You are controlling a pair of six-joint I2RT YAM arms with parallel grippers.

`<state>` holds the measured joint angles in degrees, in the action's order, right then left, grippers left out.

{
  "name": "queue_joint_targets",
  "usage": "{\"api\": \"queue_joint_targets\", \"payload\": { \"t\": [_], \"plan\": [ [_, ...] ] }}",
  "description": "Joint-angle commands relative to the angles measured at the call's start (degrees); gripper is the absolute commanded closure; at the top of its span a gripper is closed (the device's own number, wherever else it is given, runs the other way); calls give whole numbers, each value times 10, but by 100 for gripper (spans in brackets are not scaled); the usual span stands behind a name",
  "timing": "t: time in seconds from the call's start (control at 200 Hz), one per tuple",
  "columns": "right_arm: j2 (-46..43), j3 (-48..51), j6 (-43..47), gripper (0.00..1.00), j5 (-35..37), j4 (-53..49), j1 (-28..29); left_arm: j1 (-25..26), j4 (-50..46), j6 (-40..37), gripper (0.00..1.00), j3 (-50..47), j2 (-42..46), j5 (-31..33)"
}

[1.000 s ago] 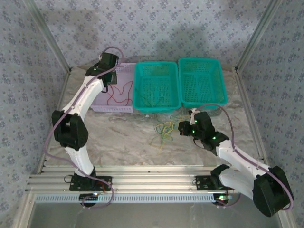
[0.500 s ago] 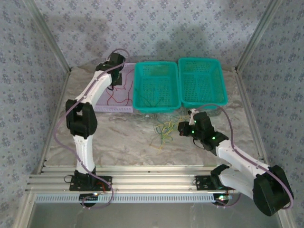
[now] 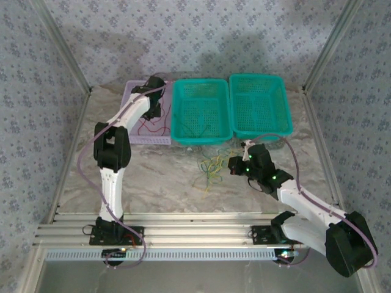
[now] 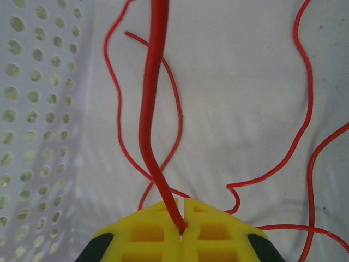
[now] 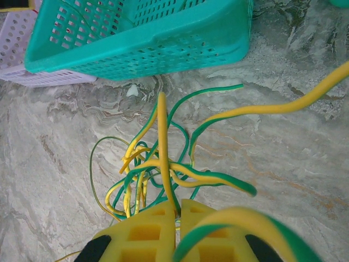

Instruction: Untangle the cables

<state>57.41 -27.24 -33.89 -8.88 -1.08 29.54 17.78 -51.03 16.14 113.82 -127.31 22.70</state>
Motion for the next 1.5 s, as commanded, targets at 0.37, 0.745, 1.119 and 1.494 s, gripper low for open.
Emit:
{"api": "queue_joint_targets", "payload": {
  "t": [0.37, 0.745, 1.119, 1.494],
  "plan": [
    [8, 2, -10, 100, 12, 12, 10, -9, -10, 26, 78, -12, -16, -21],
    [15, 3, -10, 100, 11, 16, 13, -16, -3, 33, 100, -36, 5, -24],
    [23, -6, -9, 100, 9, 19, 15, -48, 8, 58, 100, -68, 116, -11],
    [25, -17, -7, 100, 8, 17, 18, -48, -21, 67, 100, -45, 220, 52]
  ]
}}
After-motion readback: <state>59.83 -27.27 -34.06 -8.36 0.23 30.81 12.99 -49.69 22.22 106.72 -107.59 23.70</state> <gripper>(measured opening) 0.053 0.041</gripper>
